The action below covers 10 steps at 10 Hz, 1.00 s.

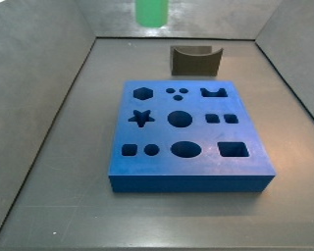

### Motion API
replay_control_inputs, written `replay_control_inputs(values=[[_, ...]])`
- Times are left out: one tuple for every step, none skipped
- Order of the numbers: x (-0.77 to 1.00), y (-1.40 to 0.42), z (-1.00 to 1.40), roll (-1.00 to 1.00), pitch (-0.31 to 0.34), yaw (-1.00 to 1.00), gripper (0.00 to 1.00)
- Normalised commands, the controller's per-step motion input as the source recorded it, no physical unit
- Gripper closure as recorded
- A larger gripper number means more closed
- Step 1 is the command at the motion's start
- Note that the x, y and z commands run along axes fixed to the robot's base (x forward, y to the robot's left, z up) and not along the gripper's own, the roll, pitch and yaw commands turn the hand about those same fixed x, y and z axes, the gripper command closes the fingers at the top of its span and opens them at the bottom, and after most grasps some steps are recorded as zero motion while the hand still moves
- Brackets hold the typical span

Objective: Insert the hexagon object.

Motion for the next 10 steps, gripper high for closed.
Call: replay_control_inputs(values=[[-0.01, 0.0, -0.92, 0.0, -0.02, -1.0, 1.0], [-0.01, 0.0, -0.91, 0.0, -0.02, -1.0, 1.0], [-0.01, 0.0, -0.91, 0.0, -0.02, -1.0, 1.0], [-0.01, 0.0, -0.92, 0.0, -0.017, -1.0, 1.0], [-0.07, 0.17, -1.0, 0.0, 0.0, -0.88, 1.0], [-0.1, 0.25, -1.0, 0.0, 0.0, -0.82, 1.0], [-0.09, 0.23, -1.0, 0.0, 0.0, -0.83, 1.0], [-0.16, 0.25, -1.0, 0.0, 0.0, -0.82, 1.0], [-0.22, 0.31, -0.89, 0.0, 0.0, -0.71, 1.0], [-0.07, 0.46, -0.59, -0.04, 0.0, -0.51, 1.0]])
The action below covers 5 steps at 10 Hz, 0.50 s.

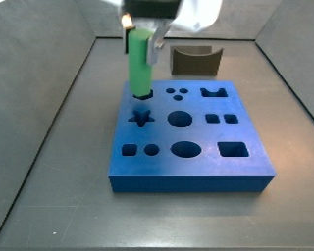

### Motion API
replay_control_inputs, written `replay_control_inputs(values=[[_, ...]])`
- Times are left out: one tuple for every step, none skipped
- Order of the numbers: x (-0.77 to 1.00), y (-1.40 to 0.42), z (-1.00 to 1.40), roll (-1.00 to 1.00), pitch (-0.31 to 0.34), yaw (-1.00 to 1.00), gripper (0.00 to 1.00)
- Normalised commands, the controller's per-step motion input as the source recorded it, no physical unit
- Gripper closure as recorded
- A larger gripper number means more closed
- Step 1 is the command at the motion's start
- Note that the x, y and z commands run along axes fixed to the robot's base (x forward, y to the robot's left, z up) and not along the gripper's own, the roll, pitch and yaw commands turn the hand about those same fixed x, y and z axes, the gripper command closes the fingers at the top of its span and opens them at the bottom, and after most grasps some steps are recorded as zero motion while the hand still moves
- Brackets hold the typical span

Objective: Insert the hexagon object.

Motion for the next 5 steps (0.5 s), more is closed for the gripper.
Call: replay_control_inputs(values=[[0.0, 0.35, -0.22, -0.11, 0.0, -0.08, 1.0], [0.0, 0.17, -0.11, -0.04, 0.0, 0.0, 1.0], [0.0, 0.15, -0.22, -0.07, -0.023, 0.1, 1.0], [0.05, 0.17, -0.23, -0.07, -0.021, 0.21, 1.0], [0.13, 0.12, -0.31, -0.07, -0.026, 0.26, 1.0]])
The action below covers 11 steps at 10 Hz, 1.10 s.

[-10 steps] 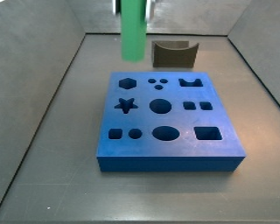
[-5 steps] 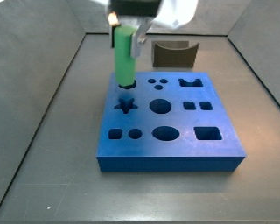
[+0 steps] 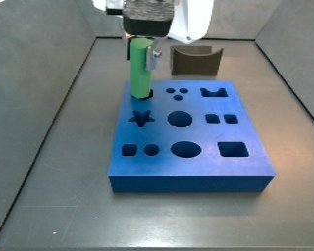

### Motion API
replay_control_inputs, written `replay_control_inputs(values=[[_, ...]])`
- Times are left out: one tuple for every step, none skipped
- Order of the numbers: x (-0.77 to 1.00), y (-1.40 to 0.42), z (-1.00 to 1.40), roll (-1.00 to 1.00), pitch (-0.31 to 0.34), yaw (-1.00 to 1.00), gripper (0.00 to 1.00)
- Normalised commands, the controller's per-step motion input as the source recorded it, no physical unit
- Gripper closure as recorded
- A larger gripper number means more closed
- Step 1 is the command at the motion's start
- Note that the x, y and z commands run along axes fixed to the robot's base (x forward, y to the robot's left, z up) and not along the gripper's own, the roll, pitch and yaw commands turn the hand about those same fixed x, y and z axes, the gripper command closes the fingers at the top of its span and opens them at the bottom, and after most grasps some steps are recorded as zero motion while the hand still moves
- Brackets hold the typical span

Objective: Insert the hexagon object.

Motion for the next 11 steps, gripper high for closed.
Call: replay_control_inputs(values=[[0.23, 0.05, -0.43, -0.09, -0.034, 0.27, 1.0], [0.18, 0.0, -0.46, -0.09, -0.061, 0.37, 1.0], [0.1, -0.07, -0.46, -0.13, -0.067, 0.43, 1.0], [0.07, -0.02, -0.49, -0.13, -0.09, 0.4, 1.0], [0.0, 0.0, -0.57, -0.11, -0.161, 0.28, 1.0], [0.0, 0.0, -0.44, -0.08, -0.159, 0.18, 1.0], [-0.05, 0.0, -0.29, -0.09, -0.139, 0.09, 1.0], [-0.04, 0.0, -0.21, -0.08, -0.117, 0.06, 1.0], [-0.02, 0.0, -0.11, -0.07, -0.091, 0.04, 1.0], [-0.03, 0.0, -0.08, -0.07, -0.139, 0.0, 1.0], [-0.11, 0.0, -0.24, -0.12, -0.266, 0.0, 1.0]])
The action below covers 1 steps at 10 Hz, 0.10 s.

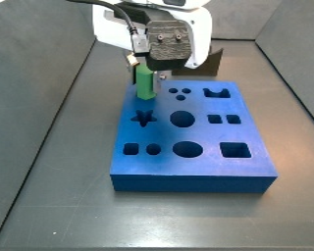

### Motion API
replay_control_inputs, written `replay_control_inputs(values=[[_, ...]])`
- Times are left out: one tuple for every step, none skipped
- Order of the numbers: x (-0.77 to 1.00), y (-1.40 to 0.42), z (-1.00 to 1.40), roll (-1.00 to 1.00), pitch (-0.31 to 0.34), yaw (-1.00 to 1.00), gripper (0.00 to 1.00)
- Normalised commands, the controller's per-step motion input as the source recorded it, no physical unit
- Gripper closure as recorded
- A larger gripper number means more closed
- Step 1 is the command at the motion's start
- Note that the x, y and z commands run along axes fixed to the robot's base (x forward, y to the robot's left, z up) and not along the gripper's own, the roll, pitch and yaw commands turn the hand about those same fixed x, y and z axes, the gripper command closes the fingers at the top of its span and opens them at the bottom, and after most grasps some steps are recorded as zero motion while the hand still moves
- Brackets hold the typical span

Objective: Insert the hexagon object.

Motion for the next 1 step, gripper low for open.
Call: replay_control_inputs(values=[[0.0, 0.0, 0.0, 0.0, 0.0, 0.0, 1.0]])
